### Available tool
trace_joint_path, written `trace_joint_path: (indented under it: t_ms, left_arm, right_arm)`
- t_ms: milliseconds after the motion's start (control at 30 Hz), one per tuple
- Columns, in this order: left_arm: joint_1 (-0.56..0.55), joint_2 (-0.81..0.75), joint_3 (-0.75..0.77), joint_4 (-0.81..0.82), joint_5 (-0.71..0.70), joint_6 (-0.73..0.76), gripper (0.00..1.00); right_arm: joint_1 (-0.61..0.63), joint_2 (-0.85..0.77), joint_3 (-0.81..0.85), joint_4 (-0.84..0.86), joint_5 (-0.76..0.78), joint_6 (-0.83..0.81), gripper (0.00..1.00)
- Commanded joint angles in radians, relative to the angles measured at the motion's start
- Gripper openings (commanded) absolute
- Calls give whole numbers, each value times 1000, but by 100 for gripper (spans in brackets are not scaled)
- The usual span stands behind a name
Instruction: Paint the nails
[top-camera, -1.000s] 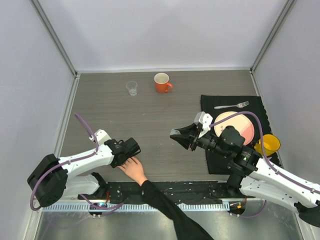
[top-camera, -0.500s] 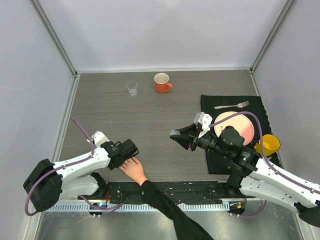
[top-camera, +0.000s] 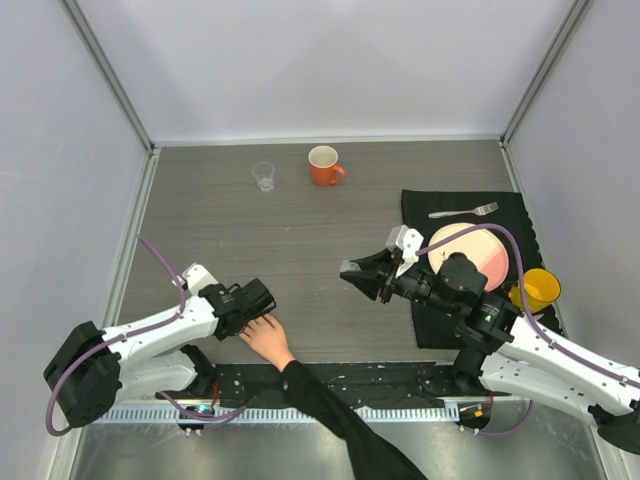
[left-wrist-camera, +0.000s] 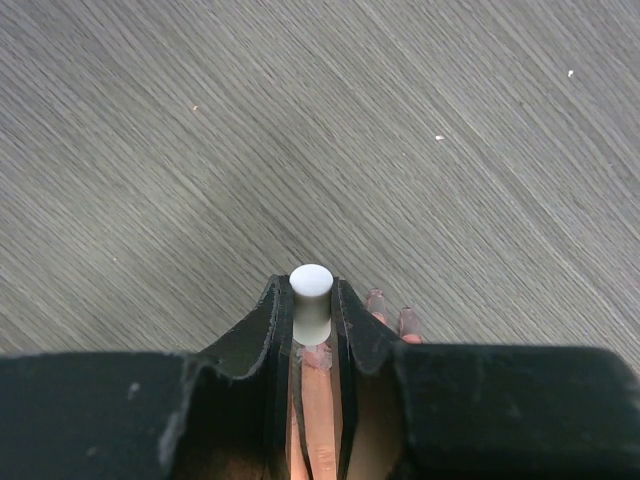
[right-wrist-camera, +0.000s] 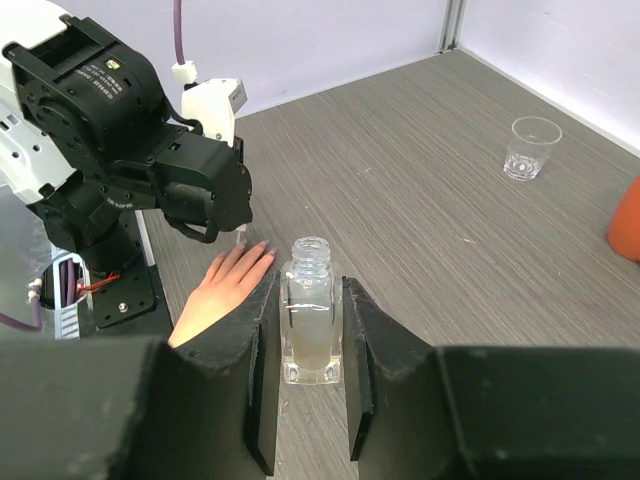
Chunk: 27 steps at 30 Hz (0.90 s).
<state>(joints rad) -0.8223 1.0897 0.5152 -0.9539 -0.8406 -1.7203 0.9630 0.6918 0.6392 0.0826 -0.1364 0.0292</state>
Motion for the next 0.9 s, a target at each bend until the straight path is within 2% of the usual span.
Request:
trace_joint_path:
  t_ms: [0,867]
  left_arm:
    - [-3,-27,-1,-8,-15,-1,0]
    - [-12,-5,43,-11,-6,-12,0]
  right_arm:
    - [0,-14,2,66,-9,6,1]
    - [0,-14,-1,66,-11,8,1]
